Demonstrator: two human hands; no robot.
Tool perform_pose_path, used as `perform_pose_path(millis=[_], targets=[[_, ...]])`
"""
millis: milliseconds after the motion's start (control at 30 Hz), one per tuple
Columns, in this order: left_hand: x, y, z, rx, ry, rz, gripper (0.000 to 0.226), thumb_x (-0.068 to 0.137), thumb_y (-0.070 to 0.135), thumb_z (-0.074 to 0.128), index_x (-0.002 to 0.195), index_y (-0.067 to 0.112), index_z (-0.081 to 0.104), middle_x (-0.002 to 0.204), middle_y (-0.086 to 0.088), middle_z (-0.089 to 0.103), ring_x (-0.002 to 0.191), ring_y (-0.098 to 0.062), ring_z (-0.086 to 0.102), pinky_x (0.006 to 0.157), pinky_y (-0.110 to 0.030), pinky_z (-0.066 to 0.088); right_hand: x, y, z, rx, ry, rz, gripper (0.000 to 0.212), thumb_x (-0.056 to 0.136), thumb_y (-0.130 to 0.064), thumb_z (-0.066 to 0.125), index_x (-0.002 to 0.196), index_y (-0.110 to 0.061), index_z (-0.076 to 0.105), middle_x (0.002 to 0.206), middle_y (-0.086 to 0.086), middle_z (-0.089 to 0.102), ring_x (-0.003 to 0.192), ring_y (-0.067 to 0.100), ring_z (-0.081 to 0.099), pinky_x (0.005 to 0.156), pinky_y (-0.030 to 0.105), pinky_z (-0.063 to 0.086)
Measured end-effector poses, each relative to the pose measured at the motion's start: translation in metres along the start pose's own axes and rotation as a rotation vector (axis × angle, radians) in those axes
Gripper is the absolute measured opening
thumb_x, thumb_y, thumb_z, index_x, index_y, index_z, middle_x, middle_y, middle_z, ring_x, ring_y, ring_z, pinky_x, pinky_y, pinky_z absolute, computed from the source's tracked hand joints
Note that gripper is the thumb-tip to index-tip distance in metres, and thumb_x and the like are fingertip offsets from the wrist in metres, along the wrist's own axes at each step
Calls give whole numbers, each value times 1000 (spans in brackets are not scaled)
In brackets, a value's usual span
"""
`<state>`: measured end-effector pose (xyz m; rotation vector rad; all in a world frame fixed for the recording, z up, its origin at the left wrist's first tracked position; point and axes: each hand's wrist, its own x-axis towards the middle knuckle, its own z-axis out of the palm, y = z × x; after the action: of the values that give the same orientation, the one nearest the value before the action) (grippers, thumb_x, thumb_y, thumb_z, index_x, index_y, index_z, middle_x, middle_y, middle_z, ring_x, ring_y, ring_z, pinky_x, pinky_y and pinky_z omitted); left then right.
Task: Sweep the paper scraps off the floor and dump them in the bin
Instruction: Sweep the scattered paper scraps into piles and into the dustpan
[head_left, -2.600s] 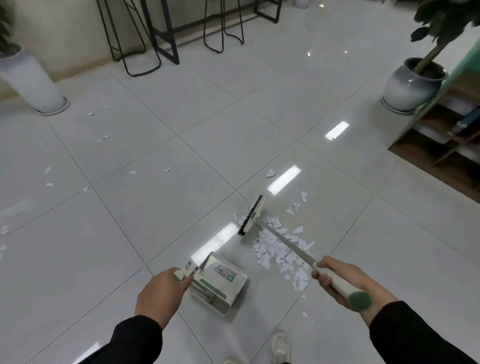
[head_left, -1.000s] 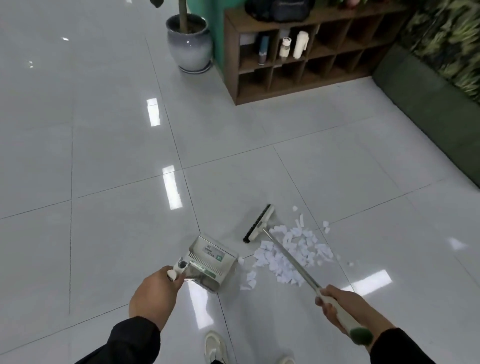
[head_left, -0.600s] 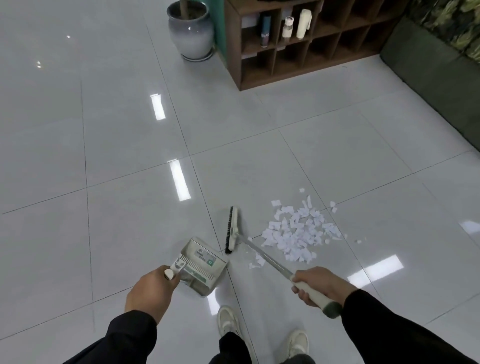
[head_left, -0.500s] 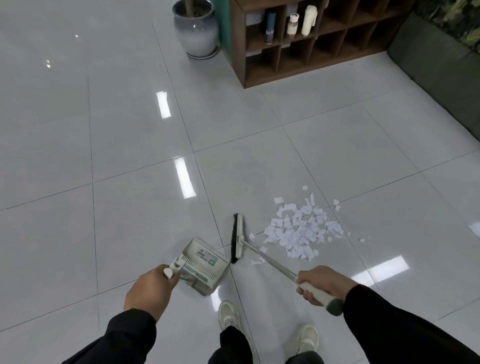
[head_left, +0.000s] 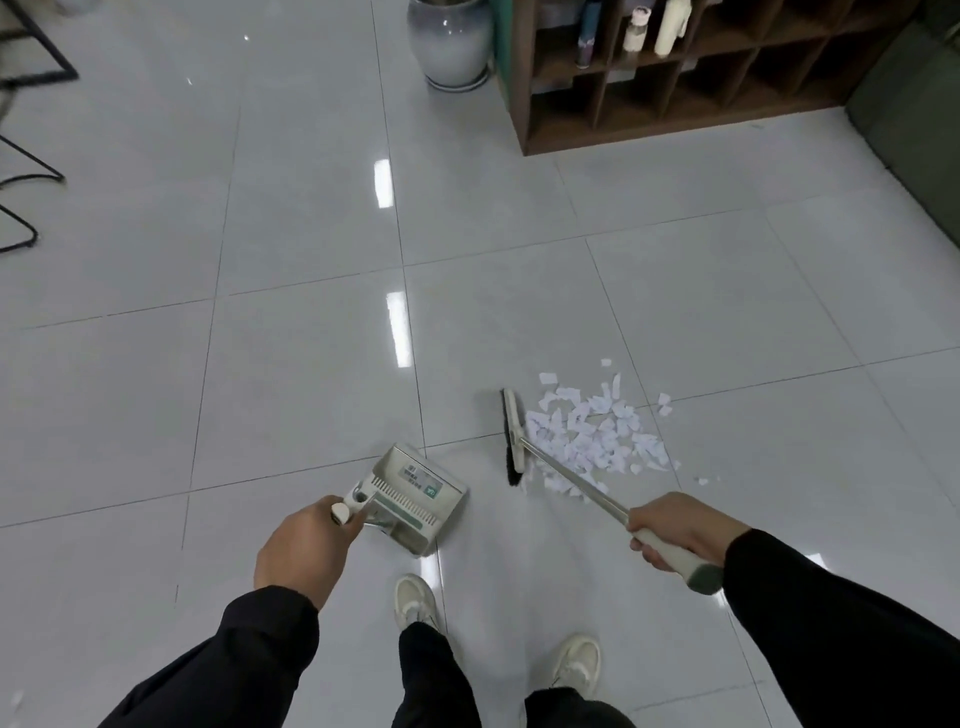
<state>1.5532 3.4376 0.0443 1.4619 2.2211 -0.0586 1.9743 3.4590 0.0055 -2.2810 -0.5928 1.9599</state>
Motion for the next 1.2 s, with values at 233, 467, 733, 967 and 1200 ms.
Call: perform_pose_path(millis=[233, 467, 733, 967, 1200], targets=[[-40, 52, 22, -38, -4, -26, 34, 96, 60, 55, 78, 32, 59, 68, 7, 63, 66, -14, 60, 56, -29, 42, -27, 29, -59, 108, -10, -34, 16, 86, -1, 65, 97, 10, 62, 75, 23, 64, 46, 23, 52, 47, 26, 48], [-30, 102, 18, -18, -15, 26, 35, 95, 62, 55, 79, 31, 61, 67, 7, 64, 66, -13, 61, 54, -28, 41, -58, 23, -116, 220, 96, -150, 21, 86, -6, 61, 99, 10, 65, 76, 19, 67, 51, 23, 54, 48, 26, 48], [43, 164, 0, -8, -34, 225, 30, 96, 58, 57, 75, 36, 58, 63, 8, 60, 62, -11, 57, 52, -28, 38, -22, -38, -149, 88, 284, -205, 6, 87, 2, 51, 86, 1, 57, 75, 18, 55, 49, 24, 51, 47, 26, 46], [146, 203, -22, 122, -95, 408, 29, 95, 65, 54, 92, 38, 63, 68, 10, 64, 65, -8, 60, 55, -28, 42, 38, -68, -142, 23, 454, -93, 5, 88, 3, 49, 84, 0, 50, 65, 16, 51, 45, 26, 51, 49, 30, 41], [267, 228, -38, 204, -175, 537, 31, 90, 72, 54, 98, 44, 64, 62, 8, 61, 62, -6, 58, 56, -26, 43, 119, -100, -114, 89, 485, 78, 11, 90, -4, 52, 96, 5, 54, 69, 18, 57, 53, 29, 57, 55, 33, 46]])
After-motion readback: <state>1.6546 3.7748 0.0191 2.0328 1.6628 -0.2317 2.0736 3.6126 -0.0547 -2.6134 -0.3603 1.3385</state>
